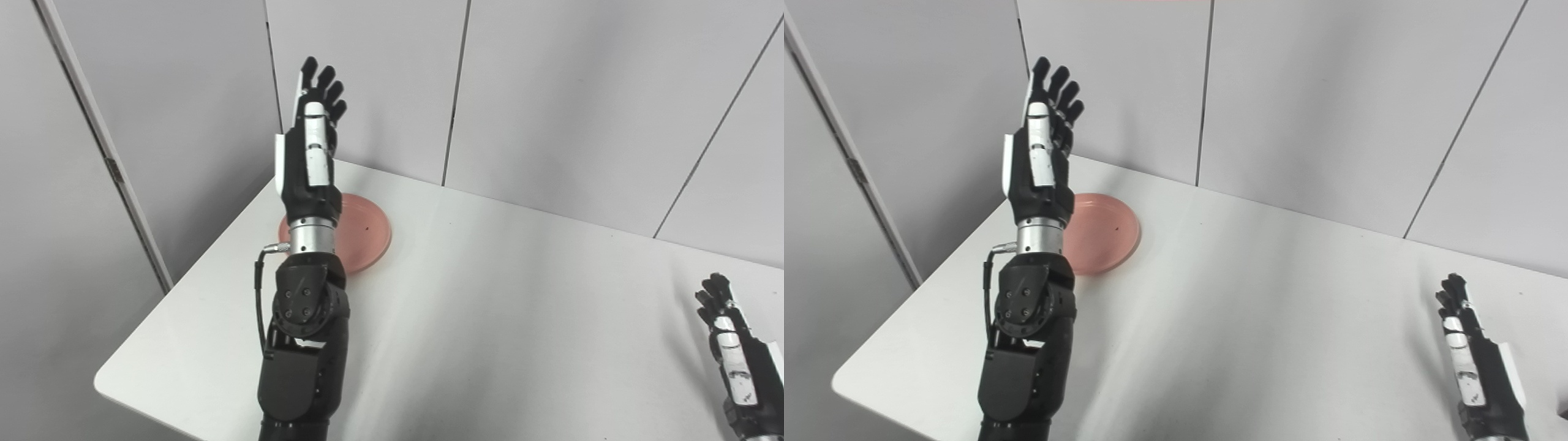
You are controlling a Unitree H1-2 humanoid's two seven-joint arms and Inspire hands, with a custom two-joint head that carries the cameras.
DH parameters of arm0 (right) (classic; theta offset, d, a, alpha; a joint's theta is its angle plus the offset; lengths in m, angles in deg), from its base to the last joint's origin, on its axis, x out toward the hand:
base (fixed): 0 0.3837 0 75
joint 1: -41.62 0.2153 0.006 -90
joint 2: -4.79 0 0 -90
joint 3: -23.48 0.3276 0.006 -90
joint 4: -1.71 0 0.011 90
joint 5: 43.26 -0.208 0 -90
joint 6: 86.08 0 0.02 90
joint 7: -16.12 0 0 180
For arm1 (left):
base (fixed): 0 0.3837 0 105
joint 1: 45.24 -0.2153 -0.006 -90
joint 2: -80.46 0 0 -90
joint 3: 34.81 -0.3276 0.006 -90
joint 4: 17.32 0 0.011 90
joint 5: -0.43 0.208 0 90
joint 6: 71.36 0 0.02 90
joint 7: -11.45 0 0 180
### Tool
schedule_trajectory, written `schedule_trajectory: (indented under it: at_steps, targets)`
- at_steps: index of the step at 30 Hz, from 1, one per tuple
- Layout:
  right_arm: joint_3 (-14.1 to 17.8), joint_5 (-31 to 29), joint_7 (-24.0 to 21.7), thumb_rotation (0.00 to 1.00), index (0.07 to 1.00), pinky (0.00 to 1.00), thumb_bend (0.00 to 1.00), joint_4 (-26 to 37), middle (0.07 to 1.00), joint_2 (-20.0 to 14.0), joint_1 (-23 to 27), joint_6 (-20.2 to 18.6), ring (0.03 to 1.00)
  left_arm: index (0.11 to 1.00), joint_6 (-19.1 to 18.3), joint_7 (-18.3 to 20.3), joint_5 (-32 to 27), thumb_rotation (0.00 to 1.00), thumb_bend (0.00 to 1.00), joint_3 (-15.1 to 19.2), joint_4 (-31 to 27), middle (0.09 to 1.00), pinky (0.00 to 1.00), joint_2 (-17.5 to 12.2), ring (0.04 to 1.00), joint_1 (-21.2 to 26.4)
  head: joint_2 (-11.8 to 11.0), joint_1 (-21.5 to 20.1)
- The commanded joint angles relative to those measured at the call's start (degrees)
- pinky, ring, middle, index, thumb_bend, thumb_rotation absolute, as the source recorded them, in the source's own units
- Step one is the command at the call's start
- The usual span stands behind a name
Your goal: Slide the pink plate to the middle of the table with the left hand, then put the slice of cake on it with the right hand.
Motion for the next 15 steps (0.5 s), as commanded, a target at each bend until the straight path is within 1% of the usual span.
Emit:
schedule_trajectory:
  at_steps: [1,6,9,12,15]
  targets:
    - [0.1,0.1,0.26,1.0,0.985,0.98,0.34,-3.65,0.979,0.37,-4.75,-0.07,0.965,0.95,1.44,-0.81,-1.42,1.0,0.45,0.99,-2.27,0.95,0.94,-1.42,0.942,2.62,0.03,0.03]
    - [0.03,0.48,0.4,1.0,0.985,0.98,0.35,-3.45,0.978,0.29,-4.79,-0.01,0.964,0.942,1.4,-2.02,-2.18,1.0,0.46,3.09,-1.86,0.943,0.93,-3.0,0.941,2.63,0.16,0.21]
    - [0.04,0.36,0.24,1.0,0.988,0.98,0.35,-3.56,0.979,0.34,-4.78,0.3,0.967,0.949,1.29,-2.2,-2.7,1.0,0.46,3.94,-1.61,0.951,0.95,-4.36,0.948,2.15,0.13,0.19]
    - [0.09,0.3,0.3,1.0,0.987,0.98,0.35,-3.43,0.979,0.43,-4.81,0.24,0.967,0.934,1.35,-3.3,-3.3,1.0,0.46,5.37,-1.11,0.939,0.94,-4.73,0.936,2.2,0.15,0.22]
    - [0.16,0.18,0.32,1.0,0.983,0.98,0.36,-3.23,0.975,0.45,-4.84,-0.09,0.964,0.934,2.31,-3.98,-4.74,1.0,0.44,6.85,0.5,0.94,0.94,-5.66,0.935,2.14,0.18,0.25]
